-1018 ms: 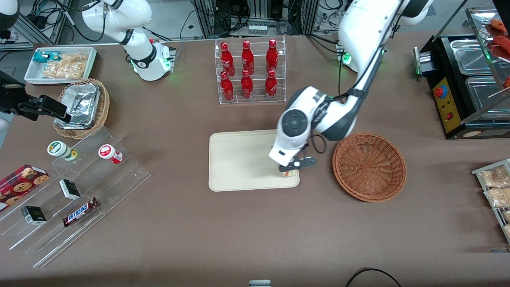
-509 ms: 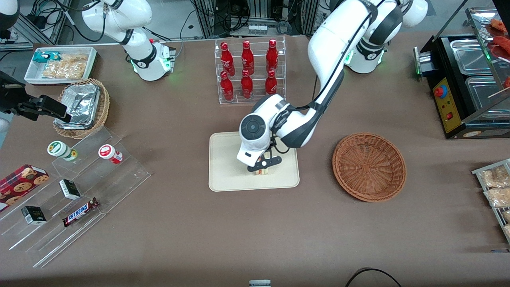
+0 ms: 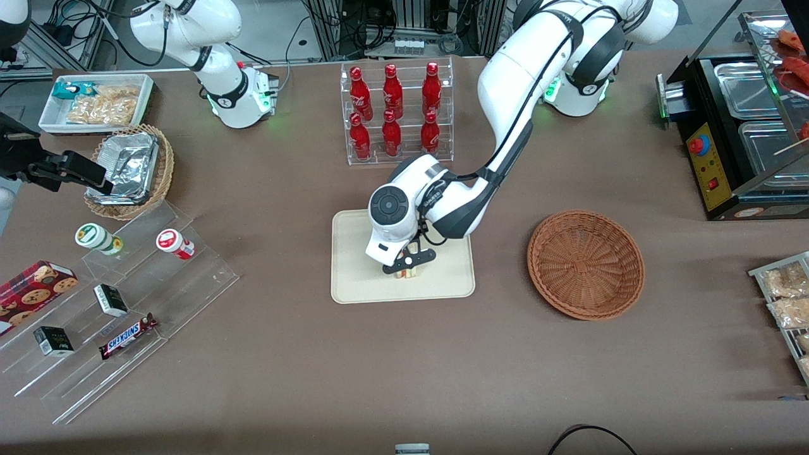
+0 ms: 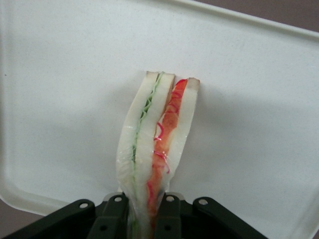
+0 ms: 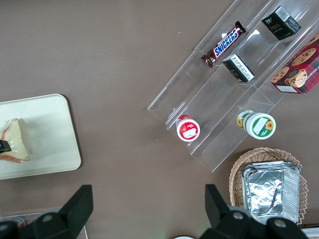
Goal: Place sandwich from basket to tray
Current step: 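Lower the sandwich onto the tray and open the left gripper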
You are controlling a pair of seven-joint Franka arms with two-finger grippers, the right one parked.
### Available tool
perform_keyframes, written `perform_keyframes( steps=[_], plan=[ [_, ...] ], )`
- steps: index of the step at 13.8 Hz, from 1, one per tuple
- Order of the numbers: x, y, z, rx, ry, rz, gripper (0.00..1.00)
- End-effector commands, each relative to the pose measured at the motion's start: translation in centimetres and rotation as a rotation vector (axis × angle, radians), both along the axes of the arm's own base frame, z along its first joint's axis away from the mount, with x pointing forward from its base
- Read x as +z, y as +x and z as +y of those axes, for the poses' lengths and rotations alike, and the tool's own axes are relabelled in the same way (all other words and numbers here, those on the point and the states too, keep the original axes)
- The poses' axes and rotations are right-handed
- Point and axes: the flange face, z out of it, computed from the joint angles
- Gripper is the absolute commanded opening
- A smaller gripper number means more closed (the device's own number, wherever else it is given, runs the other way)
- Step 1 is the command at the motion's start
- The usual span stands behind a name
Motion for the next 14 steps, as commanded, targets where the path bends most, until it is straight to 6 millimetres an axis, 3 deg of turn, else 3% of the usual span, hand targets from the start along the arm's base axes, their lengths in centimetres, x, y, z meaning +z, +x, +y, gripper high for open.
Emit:
perform_keyframes(
  steps=[1,2,5,10,14],
  plan=[
    [0.1,0.3,-0.8,0.024,-0.019,-0.014,0.49],
    [0.6,0.2,-0.9,0.023,-0.024,-0.019,0.99],
    [3.2,0.4,-1.0,0.019,-0.038,-0.041,1.00],
    [10.6,0.7,0.0,-0.004,-0.043,-0.078,1.00],
    [13.1,-0.1,2.1,-0.021,0.028,-0.099,1.00]
  ],
)
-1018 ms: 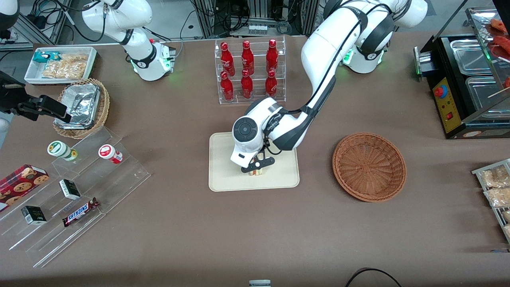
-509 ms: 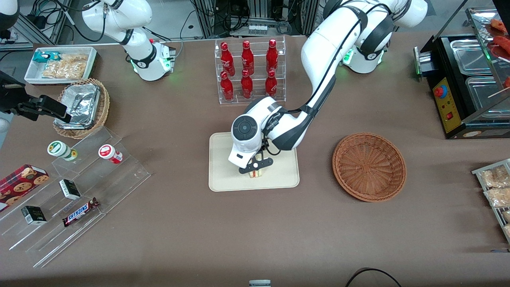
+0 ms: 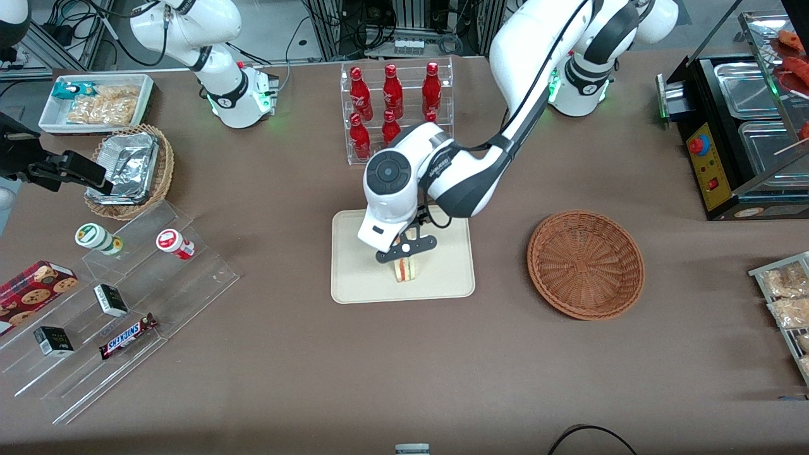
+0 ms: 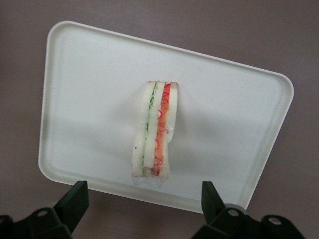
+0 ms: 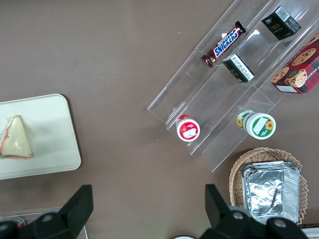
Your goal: Place sandwich from basket to tray
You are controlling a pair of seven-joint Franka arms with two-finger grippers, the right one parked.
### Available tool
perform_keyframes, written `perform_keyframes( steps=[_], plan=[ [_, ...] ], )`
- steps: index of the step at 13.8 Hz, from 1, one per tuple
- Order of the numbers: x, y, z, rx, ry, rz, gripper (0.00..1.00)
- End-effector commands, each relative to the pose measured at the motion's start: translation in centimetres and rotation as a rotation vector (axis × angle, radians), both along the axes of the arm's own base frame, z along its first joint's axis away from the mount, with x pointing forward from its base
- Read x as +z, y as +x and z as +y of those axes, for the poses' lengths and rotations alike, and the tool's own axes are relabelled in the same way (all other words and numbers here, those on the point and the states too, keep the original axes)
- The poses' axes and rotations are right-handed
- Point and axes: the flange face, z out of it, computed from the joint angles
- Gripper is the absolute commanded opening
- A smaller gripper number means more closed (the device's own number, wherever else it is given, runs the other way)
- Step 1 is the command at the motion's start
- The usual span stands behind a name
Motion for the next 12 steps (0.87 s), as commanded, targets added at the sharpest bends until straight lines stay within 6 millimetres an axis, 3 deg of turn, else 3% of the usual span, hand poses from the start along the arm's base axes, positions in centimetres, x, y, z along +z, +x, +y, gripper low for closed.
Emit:
perform_keyframes(
  steps=[1,2,4,5,12],
  plan=[
    [1.4,-0.1,2.9,0.004,0.090,-0.010,1.00],
    [2.2,0.0,4.3,0.005,0.122,0.004,1.00],
    [4.1,1.7,9.0,-0.020,0.119,0.031,1.00],
    [4.7,1.6,11.0,-0.065,0.111,0.050,1.00],
    [8.9,3.6,28.4,-0.227,0.050,0.115,1.00]
  ],
)
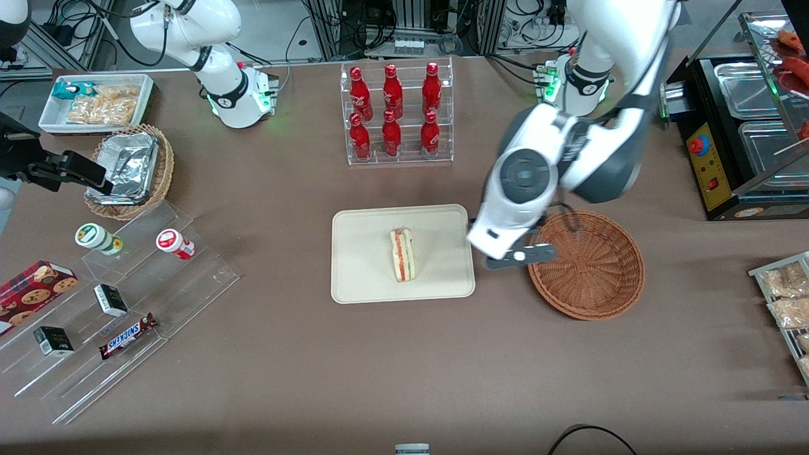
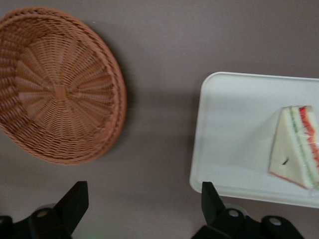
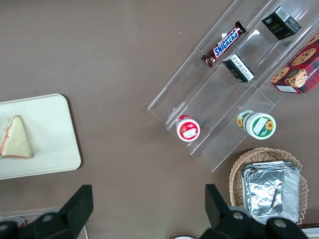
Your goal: Place sandwich from basket to tray
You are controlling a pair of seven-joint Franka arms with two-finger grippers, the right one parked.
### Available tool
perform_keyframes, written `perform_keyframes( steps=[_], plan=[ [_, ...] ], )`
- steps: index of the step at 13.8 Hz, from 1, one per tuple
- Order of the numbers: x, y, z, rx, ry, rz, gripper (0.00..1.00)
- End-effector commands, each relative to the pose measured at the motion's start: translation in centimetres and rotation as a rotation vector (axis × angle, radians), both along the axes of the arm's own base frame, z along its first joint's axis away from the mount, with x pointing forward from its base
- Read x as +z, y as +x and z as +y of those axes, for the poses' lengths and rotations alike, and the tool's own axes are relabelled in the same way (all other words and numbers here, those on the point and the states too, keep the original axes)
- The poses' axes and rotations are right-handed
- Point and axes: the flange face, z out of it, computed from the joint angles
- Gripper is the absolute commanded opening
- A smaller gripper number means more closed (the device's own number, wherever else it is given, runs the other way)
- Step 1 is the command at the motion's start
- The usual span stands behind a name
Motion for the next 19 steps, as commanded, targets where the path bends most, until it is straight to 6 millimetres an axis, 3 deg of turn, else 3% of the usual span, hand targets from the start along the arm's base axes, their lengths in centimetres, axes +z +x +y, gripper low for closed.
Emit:
perform_keyframes(
  steps=[1,4,10,15,19],
  plan=[
    [2.0,-1.5,6.6,-0.069,-0.031,0.049,1.00],
    [5.2,-2.0,13.2,-0.100,-0.043,0.108,1.00],
    [12.8,-4.4,23.1,-0.134,-0.089,0.110,1.00],
    [18.2,-4.7,26.0,-0.103,-0.085,0.009,1.00],
    [19.4,-5.0,28.4,-0.114,-0.090,-0.015,1.00]
  ],
)
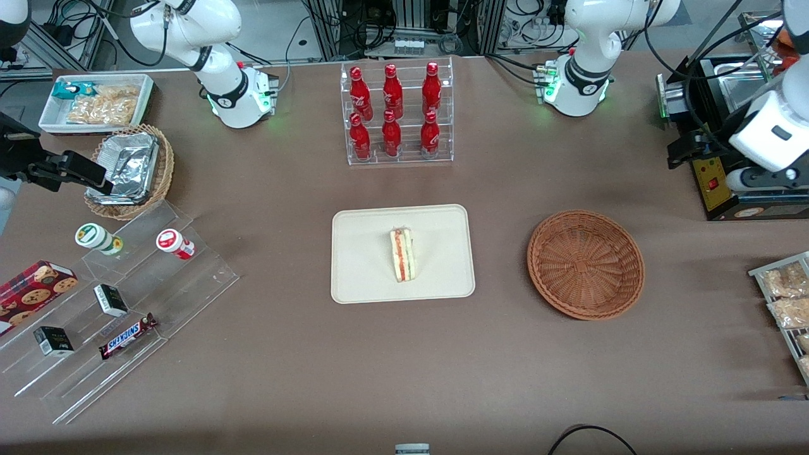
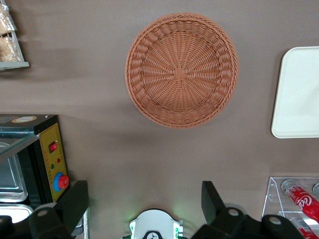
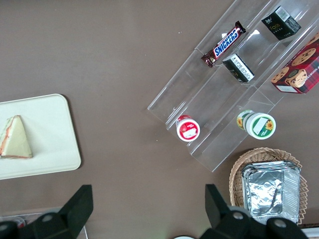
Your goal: Place sandwich from basket to tray
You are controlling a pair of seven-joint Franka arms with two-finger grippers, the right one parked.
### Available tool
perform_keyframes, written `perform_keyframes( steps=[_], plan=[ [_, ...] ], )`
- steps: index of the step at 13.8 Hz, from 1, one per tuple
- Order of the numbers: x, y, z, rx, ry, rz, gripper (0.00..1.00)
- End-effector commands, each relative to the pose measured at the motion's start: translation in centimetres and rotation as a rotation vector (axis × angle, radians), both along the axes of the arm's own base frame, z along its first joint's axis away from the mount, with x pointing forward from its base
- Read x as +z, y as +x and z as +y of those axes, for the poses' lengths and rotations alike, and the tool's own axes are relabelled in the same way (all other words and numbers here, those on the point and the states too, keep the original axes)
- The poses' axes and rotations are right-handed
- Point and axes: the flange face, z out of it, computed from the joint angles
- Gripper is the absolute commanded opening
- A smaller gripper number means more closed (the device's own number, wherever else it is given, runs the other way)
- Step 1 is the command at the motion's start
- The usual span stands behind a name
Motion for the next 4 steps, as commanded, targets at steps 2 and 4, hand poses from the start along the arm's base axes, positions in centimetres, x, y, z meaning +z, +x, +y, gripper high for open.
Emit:
perform_keyframes(
  steps=[2,4],
  plan=[
    [0.88,-0.27,1.25,-0.052,-0.006,-0.016,1.00],
    [0.77,-0.02,1.28,-0.042,-0.002,-0.033,1.00]
  ],
)
